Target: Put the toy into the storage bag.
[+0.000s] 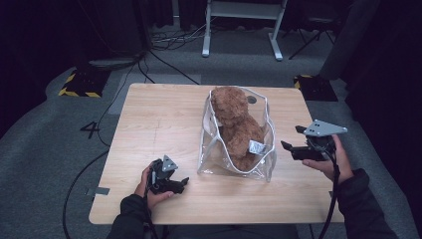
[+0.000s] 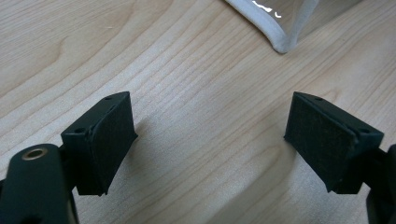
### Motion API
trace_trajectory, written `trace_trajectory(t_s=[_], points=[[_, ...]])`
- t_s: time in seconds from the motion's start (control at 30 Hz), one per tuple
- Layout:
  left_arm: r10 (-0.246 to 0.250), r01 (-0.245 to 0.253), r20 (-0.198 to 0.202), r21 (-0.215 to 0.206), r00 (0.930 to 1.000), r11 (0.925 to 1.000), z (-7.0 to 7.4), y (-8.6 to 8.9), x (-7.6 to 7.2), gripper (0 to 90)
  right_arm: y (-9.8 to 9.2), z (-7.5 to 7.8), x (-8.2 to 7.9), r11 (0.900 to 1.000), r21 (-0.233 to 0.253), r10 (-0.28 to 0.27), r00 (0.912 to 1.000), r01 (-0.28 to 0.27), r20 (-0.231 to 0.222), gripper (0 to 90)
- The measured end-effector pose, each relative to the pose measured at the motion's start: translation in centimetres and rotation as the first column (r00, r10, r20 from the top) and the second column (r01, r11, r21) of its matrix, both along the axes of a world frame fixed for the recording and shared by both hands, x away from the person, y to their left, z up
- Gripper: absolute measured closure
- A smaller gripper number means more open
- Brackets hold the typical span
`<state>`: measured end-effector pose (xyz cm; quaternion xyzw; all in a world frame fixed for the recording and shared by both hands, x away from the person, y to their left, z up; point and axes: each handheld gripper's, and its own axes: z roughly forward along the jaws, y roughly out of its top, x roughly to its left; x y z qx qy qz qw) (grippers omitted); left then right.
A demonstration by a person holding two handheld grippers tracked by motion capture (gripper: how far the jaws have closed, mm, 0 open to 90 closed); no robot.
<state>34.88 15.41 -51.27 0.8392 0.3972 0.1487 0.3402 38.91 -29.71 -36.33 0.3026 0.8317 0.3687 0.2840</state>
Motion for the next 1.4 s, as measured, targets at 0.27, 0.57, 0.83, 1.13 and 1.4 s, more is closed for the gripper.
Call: trace_trajectory(t_s=[0.27, 0.57, 0.83, 1.13, 1.4], points=[[0.000, 0.000, 0.000, 0.000, 1.0000, 1.0000, 0.0, 0.0, 0.0, 15.9, -0.3, -1.1, 0.1, 1.000, -0.013, -0.007, 0.9998, 0.007, -0.018, 26.2], [0.001, -0.001, 0.000, 0.000, 1.0000, 1.0000, 0.0, 0.0, 0.0, 15.9, -0.8, -2.2, 0.1, 0.999, -0.031, -0.013, 0.9990, 0.012, -0.042, 26.1], [0.000, 0.000, 0.000, 0.000, 1.0000, 1.0000, 0.0, 0.0, 0.0, 15.9, -1.3, -3.6, 0.1, 0.999, -0.051, -0.011, 0.9976, 0.008, -0.069, 25.7], [0.000, 0.000, 0.000, 0.000, 1.0000, 1.0000, 0.0, 0.0, 0.0, 15.9, -2.0, -5.0, 0.0, 0.998, -0.069, -0.011, 0.9950, 0.004, -0.100, 25.4], [0.000, 0.000, 0.000, 0.000, 1.0000, 1.0000, 0.0, 0.0, 0.0, 15.9, -2.4, -6.2, -0.1, 0.997, -0.083, -0.017, 0.9921, 0.006, -0.125, 25.4]])
